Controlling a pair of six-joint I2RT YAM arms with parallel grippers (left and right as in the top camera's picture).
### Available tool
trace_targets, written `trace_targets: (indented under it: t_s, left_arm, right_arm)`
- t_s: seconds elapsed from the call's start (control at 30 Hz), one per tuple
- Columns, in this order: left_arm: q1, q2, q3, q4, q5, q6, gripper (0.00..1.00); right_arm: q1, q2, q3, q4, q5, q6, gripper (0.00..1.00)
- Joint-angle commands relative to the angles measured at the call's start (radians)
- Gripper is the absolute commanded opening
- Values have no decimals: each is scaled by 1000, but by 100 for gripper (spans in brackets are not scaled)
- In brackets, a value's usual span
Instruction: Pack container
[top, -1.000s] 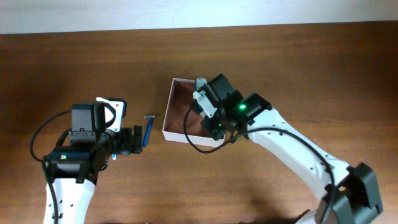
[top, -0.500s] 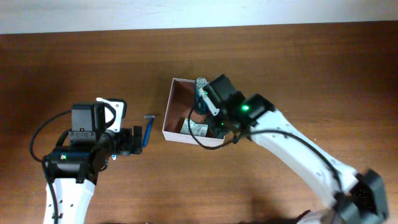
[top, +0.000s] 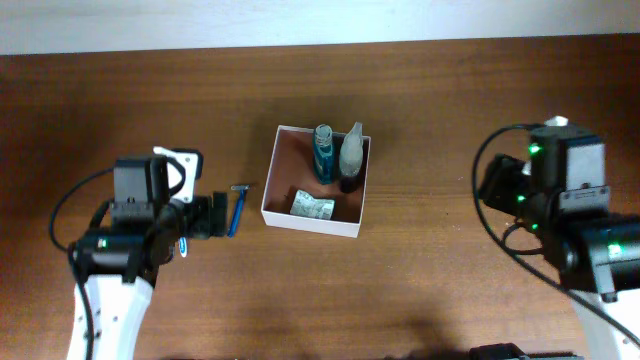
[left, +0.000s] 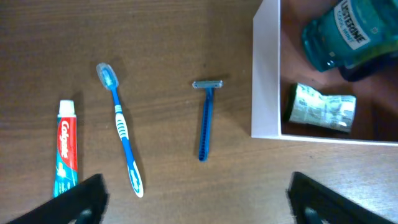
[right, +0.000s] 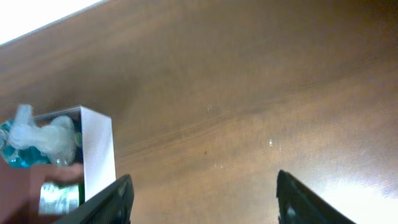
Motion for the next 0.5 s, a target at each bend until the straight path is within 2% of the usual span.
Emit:
trace_targets:
  t_s: [0.0,0.03,0.07,0.13,0.17,0.2,0.23,0.47]
  left_arm:
    - [-2,163,78,6,-67,-24,79]
    - [-2,215,96,6,-76,-24,77]
    - [-3,267,114,6,-71,-24,70]
    - [-17,340,134,14,-72,-24,50]
    - [-32,379,136,35,-72,-24,36]
    - [-51,417,136,55,-72,-24,28]
    - [-66,441,136,67,-72,-24,25]
    - [-204,586,136,135,-72,-24,24]
  right_arm:
    - [-178,14,-44,-35,-246,-127,65]
    - [-213,21,-52,-50,-260,-152,66]
    - [-244,29,-59,-68,-260,-172,65]
    - [-263,39,-72,-75,-268,-171,65]
    - [-264,45,-76,-74,-268,-171,65]
    - [-261,51,-76,-75,-267,-172,65]
    - [-261,55,-76,-75,-267,-172,65]
    - [-261,70,-76,-77,-267,-172,65]
